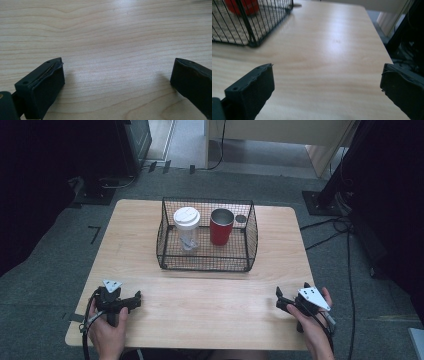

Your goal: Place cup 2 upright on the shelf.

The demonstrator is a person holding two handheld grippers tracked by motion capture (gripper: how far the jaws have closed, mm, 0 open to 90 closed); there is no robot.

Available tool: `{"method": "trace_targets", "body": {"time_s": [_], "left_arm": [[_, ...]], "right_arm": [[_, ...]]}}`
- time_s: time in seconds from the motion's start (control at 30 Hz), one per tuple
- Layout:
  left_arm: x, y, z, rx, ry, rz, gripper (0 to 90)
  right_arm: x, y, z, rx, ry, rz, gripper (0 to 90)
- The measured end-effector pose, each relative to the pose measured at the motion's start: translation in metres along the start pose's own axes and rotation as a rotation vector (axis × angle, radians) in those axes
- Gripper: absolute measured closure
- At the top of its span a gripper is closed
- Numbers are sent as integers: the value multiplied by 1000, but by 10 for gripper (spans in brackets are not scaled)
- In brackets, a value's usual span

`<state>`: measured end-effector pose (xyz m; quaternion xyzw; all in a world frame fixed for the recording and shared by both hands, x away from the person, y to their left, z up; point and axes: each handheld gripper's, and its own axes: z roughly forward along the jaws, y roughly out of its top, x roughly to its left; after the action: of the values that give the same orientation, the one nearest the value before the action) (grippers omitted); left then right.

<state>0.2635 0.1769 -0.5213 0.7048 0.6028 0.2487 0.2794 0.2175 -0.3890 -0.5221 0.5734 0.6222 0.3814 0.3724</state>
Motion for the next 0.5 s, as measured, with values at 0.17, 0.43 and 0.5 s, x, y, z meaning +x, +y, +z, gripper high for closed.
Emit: {"method": "trace_targets", "body": {"time_s": [0.17, 0.43, 0.5], "left_arm": [[0, 0, 0, 0, 0, 0, 0], [0, 0, 0, 0, 0, 0, 0], [0, 0, 0, 0, 0, 0, 0]], "right_arm": [[-9, -5, -6, 115, 6, -6, 0], [-19, -13, -11, 284, 68, -6, 0], [-20, -14, -11, 316, 73, -3, 0]]}}
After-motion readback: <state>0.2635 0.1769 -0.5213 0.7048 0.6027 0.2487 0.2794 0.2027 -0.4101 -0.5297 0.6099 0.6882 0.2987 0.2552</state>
